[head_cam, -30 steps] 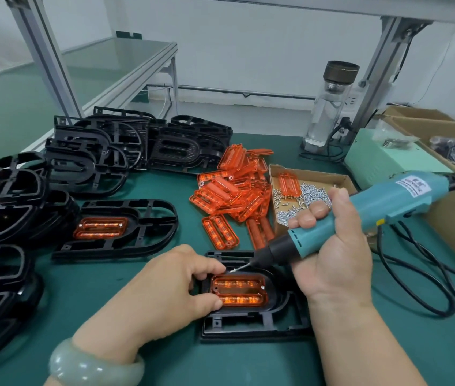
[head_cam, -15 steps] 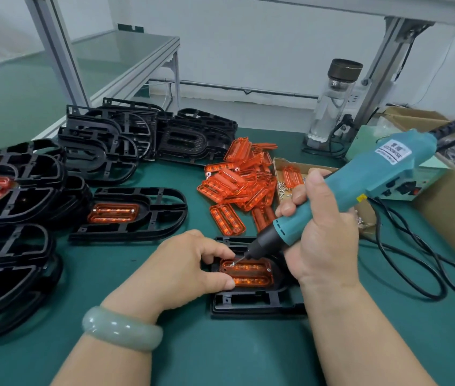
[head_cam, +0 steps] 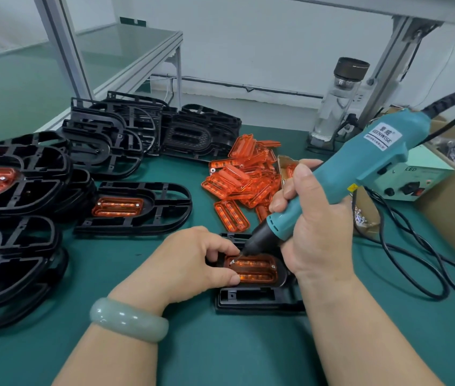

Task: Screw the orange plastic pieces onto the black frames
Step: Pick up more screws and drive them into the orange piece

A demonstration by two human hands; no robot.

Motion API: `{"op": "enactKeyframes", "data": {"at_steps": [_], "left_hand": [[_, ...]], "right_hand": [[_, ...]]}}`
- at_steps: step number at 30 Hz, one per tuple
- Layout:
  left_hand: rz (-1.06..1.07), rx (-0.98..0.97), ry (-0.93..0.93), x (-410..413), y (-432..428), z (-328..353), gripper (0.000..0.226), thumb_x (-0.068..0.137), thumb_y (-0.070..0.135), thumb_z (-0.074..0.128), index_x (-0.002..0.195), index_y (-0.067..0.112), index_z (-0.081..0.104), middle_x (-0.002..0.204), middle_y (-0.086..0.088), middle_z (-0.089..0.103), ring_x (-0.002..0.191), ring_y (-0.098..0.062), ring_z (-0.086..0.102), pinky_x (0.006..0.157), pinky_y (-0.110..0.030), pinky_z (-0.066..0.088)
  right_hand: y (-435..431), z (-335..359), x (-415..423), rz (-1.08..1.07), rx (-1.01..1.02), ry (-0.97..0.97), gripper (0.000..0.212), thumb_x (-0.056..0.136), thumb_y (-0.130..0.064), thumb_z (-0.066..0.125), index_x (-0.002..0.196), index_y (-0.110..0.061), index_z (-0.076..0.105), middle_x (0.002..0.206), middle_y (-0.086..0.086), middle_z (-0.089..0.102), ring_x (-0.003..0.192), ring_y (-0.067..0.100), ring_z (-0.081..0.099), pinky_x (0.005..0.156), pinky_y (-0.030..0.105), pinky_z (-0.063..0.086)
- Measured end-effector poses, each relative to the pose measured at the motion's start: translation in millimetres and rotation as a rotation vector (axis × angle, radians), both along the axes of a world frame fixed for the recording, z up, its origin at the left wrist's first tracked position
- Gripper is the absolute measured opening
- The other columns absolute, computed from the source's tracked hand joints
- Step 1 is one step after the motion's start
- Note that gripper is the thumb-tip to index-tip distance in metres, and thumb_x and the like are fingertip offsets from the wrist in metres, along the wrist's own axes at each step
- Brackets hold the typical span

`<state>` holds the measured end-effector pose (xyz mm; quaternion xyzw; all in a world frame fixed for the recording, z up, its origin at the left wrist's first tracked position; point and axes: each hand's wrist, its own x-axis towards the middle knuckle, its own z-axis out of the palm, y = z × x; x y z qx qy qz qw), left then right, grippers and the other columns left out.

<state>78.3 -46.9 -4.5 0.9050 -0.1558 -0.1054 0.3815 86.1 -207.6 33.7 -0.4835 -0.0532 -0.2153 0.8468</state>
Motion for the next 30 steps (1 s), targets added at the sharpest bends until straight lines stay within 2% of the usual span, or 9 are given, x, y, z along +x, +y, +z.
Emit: {"op": "enactKeyframes", "data": {"at_steps": [7,14,18,23,25,27,30], "left_hand": [[0.008,0.022,-0.002,-1.1,0.4,-0.2,0.036,0.065,0.044,0.081,0.097,0.049,0.066,0.082,0.012,0.052,0.068,-0.001,0.048,0.068,-0.019,0.040],[0.002,0.035,0.003,0.2,0.6,-2.3,0.039,0.066,0.046,0.080,0.103,0.044,0.069,0.081,0.012,0.051,0.069,-0.003,0.048,0.070,-0.022,0.043],[-0.010,-0.001,-0.007,-0.6,0.3,-0.1,0.024,0.066,0.044,0.081,0.077,0.055,0.062,0.078,0.010,0.051,0.067,-0.005,0.047,0.068,-0.025,0.044],[-0.018,-0.009,-0.018,-1.3,0.2,2.4,0.028,0.066,0.043,0.081,0.068,0.060,0.059,0.078,0.008,0.051,0.065,-0.004,0.047,0.066,-0.023,0.042],[-0.006,-0.004,-0.009,-1.2,0.6,0.6,0.023,0.066,0.044,0.081,0.079,0.053,0.064,0.078,0.010,0.051,0.067,-0.003,0.047,0.068,-0.023,0.043],[0.000,0.016,-0.006,-0.8,0.7,-0.5,0.030,0.066,0.045,0.080,0.094,0.044,0.069,0.079,0.011,0.051,0.069,-0.004,0.048,0.072,-0.026,0.046],[-0.008,0.025,-0.015,-0.2,0.2,-0.5,0.032,0.066,0.045,0.080,0.096,0.042,0.069,0.080,0.011,0.051,0.070,-0.005,0.049,0.075,-0.028,0.047]], "right_hand": [[3.3,-0.2,-0.3,0.017,-0.078,0.012,0.009,0.083,-0.017,0.060,0.089,-0.015,0.053,0.056,-0.003,0.050,0.046,0.015,0.047,0.051,0.027,0.041],[10.3,8.0,0.4,0.129,-0.217,-0.060,0.013,0.084,-0.014,0.061,0.095,-0.013,0.054,0.058,-0.003,0.050,0.046,0.015,0.048,0.049,0.024,0.043],[13.3,11.6,3.3,0.255,-0.360,-0.152,0.013,0.083,-0.017,0.065,0.093,-0.020,0.057,0.053,-0.004,0.051,0.045,0.016,0.048,0.053,0.025,0.044],[15.0,11.2,6.1,0.296,-0.409,-0.189,0.012,0.082,-0.022,0.063,0.090,-0.031,0.061,0.053,-0.004,0.052,0.045,0.015,0.049,0.053,0.027,0.044],[13.7,9.6,6.3,0.269,-0.380,-0.175,0.011,0.082,-0.022,0.063,0.090,-0.028,0.060,0.052,-0.003,0.052,0.045,0.015,0.048,0.053,0.026,0.044],[11.8,8.1,6.1,0.255,-0.338,-0.150,0.011,0.081,-0.022,0.063,0.091,-0.025,0.060,0.054,-0.003,0.051,0.044,0.016,0.048,0.053,0.026,0.044],[10.0,7.1,6.3,0.257,-0.300,-0.135,0.013,0.080,-0.021,0.064,0.092,-0.021,0.059,0.056,-0.004,0.050,0.044,0.016,0.047,0.051,0.026,0.044]]}}
